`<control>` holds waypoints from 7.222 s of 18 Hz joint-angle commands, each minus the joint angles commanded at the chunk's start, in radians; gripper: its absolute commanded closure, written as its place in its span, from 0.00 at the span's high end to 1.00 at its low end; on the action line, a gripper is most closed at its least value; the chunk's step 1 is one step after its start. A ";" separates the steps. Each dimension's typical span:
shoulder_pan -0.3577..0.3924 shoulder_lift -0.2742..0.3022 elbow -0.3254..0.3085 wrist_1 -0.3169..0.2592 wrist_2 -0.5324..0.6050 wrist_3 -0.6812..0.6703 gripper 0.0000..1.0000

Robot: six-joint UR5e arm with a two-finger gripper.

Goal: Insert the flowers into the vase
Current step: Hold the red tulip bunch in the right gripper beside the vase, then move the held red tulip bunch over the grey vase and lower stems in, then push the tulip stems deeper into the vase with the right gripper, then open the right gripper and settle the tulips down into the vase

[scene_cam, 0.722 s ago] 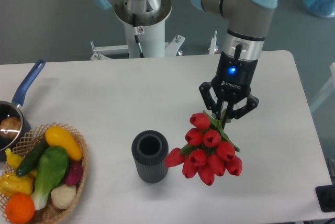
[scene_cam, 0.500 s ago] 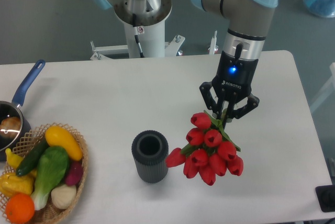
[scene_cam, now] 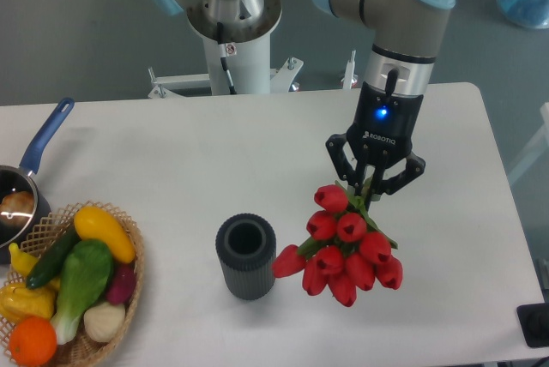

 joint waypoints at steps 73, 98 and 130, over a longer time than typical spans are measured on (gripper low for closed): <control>0.015 -0.095 -0.221 0.078 -0.815 0.279 0.23; 0.017 -0.181 -0.224 0.078 -0.815 0.299 0.26; 0.015 -0.250 -0.296 0.078 -0.913 0.504 0.26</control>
